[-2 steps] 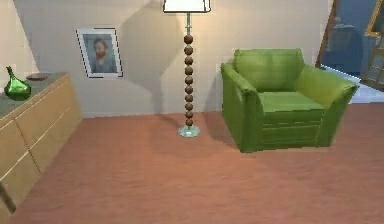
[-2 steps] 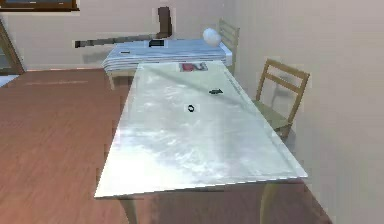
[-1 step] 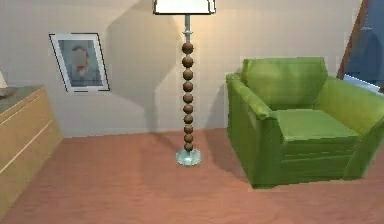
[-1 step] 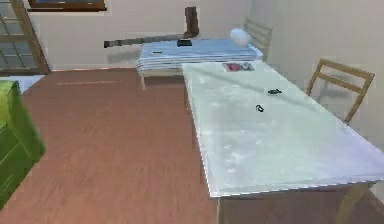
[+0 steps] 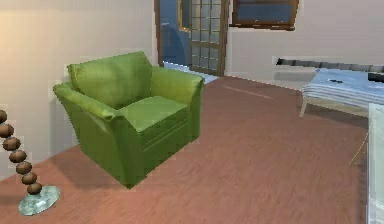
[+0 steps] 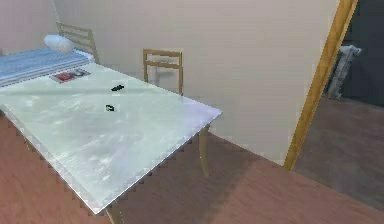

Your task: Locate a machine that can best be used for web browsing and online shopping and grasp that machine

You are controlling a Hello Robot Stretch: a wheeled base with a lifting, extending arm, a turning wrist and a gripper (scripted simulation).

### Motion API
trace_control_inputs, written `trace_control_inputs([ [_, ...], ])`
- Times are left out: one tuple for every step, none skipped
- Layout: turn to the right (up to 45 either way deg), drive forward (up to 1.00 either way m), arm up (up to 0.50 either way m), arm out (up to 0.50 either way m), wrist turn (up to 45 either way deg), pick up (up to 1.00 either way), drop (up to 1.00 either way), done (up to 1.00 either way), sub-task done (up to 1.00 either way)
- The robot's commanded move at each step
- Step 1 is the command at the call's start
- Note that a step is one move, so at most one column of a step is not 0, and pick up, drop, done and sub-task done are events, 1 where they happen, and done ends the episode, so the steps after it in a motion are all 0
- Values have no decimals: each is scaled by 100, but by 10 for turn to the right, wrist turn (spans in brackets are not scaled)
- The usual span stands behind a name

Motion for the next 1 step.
trace_control_inputs([
  [30,0,0,0,0,0,0,0,0],
])
